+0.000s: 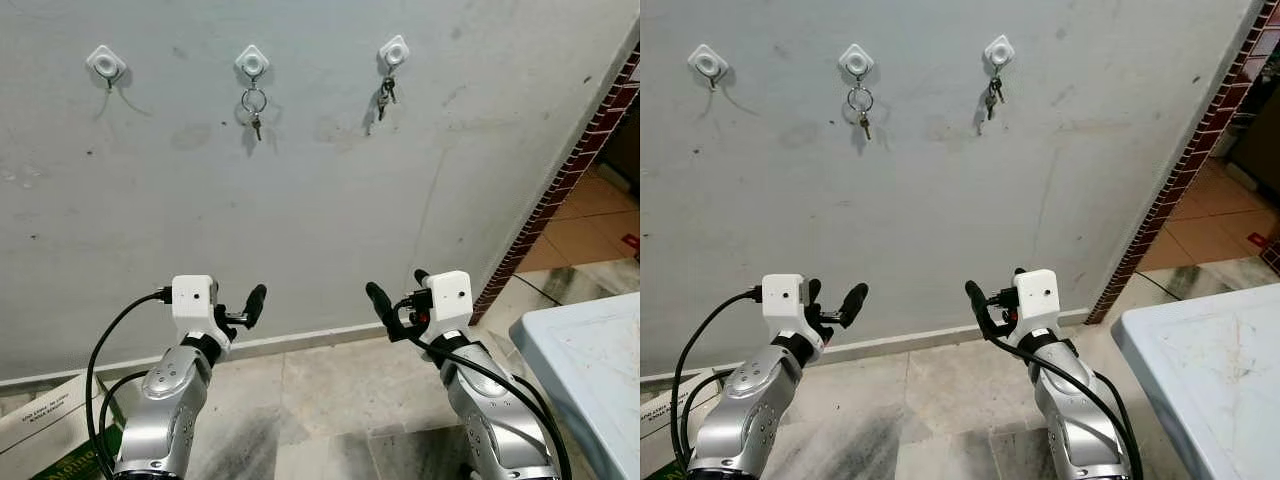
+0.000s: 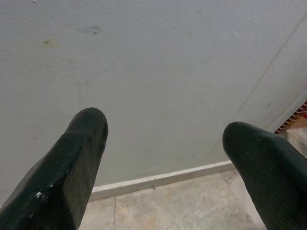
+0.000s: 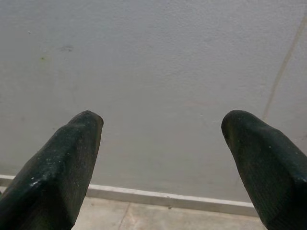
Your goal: Hang keys on a hook
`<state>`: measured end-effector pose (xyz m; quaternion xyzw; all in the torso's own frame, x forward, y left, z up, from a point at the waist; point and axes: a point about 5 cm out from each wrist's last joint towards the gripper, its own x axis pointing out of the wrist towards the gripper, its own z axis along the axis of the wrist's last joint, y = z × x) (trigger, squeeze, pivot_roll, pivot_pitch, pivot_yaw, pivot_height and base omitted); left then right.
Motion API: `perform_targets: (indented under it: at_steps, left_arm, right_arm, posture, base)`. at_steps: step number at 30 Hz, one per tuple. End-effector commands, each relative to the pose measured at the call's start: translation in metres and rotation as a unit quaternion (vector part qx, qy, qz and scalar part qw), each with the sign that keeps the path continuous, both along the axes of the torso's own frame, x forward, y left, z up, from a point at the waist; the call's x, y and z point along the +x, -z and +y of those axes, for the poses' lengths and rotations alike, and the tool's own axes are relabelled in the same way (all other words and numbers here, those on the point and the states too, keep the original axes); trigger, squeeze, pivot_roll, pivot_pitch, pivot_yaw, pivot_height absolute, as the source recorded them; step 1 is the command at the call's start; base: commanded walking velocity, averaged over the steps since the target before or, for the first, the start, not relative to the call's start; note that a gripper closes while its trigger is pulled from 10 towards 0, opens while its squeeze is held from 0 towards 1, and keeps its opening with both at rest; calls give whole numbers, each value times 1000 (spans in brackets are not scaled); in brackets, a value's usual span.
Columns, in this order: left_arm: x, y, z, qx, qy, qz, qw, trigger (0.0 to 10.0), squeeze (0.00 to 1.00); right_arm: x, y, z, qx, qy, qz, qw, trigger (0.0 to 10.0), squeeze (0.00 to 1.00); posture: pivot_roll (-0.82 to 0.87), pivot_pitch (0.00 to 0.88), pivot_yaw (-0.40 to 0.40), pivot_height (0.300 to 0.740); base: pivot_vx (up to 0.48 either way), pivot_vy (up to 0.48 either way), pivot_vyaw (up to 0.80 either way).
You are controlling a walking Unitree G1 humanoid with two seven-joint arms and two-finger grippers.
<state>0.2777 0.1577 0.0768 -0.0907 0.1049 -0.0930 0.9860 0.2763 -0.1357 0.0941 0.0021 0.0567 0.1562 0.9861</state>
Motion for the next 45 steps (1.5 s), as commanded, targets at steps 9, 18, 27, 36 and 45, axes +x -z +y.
perform_targets:
  at_steps: [9, 18, 27, 36, 45]
  left_arm:
    - [-13, -1, 41, 88, -51, -22, 995, 10000, 0]
    - [-9, 18, 73, 102, -108, 6, 989, 10000, 0]
    - [-2, 10, 64, 100, -104, -22, 989, 10000, 0]
    - [-20, 70, 91, 106, -142, 108, 978, 10000, 0]
    - [-43, 114, 80, 106, -129, 239, 957, 10000, 0]
  right_arm:
    - [9, -7, -52, -56, 74, -23, 995, 10000, 0]
    - [15, 11, -67, -56, 112, 1, 992, 10000, 0]
    - [19, 6, -69, -65, 102, -12, 993, 10000, 0]
    - [12, 60, -94, -56, 153, 108, 981, 10000, 0]
    - [-13, 113, -84, -88, 111, 248, 958, 10000, 0]
  posture:
    - [49, 0, -6, 740]
    - [43, 0, -22, 740]
    - [36, 0, -31, 740]
    - [28, 0, -28, 740]
    - [39, 0, -55, 740]
  base:
    - [0, 0, 0]
    - [0, 0, 0]
    - [0, 0, 0]
    - [0, 0, 0]
    - [0, 0, 0]
